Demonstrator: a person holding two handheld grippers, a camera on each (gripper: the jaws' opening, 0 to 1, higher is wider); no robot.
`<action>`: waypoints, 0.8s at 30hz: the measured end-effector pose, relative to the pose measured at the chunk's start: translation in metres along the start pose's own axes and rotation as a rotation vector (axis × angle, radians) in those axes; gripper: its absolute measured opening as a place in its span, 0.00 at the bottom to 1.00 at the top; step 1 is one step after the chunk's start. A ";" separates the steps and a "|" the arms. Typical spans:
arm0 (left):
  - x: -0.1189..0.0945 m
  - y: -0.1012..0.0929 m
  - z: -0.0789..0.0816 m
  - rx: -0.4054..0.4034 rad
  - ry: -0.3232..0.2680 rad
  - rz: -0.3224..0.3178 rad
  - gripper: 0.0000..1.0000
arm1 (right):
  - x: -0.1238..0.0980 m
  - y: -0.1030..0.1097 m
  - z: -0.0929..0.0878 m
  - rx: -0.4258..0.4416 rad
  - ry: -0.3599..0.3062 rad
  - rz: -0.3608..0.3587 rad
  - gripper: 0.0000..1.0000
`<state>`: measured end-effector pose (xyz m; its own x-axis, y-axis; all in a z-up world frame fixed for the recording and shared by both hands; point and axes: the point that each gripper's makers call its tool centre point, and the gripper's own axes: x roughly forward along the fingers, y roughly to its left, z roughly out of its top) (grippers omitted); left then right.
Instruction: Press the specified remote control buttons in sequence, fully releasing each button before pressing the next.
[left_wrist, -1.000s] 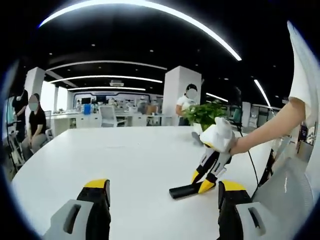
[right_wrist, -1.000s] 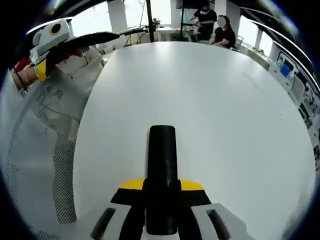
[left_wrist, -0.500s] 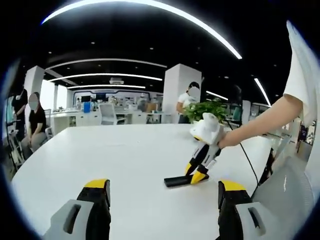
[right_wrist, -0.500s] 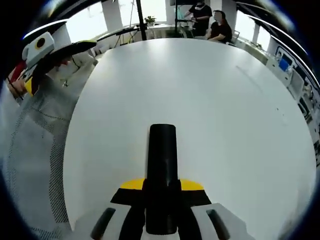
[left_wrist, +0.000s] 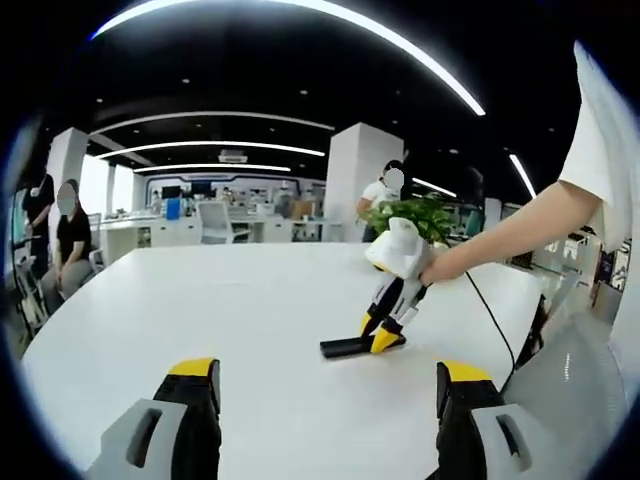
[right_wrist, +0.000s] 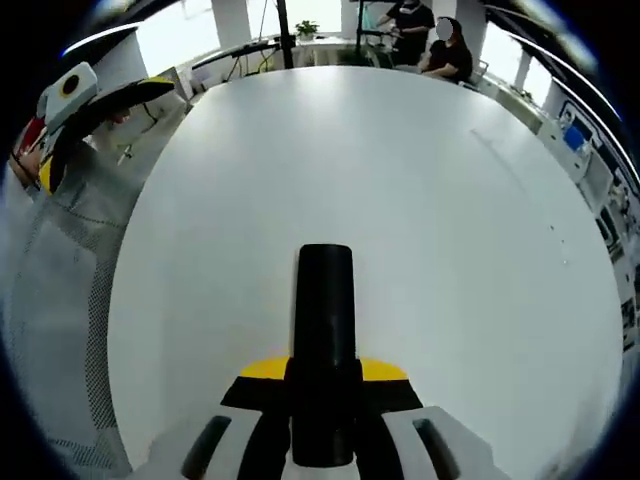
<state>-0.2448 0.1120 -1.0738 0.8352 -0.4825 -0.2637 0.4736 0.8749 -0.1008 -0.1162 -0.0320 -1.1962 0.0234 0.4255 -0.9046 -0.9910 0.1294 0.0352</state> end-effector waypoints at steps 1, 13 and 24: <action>0.000 0.000 -0.001 0.001 0.005 0.001 0.93 | 0.000 -0.003 0.000 0.001 0.003 0.000 0.20; 0.000 0.000 -0.002 0.001 0.018 0.000 0.92 | -0.002 -0.020 0.003 0.003 0.023 -0.006 0.20; -0.001 0.001 -0.007 -0.007 0.039 0.004 0.91 | 0.000 -0.039 0.002 -0.004 0.052 0.004 0.20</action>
<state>-0.2467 0.1135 -1.0801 0.8256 -0.4769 -0.3015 0.4681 0.8773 -0.1058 -0.0776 -0.0354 -1.1967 0.0125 0.3787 -0.9254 -0.9916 0.1238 0.0373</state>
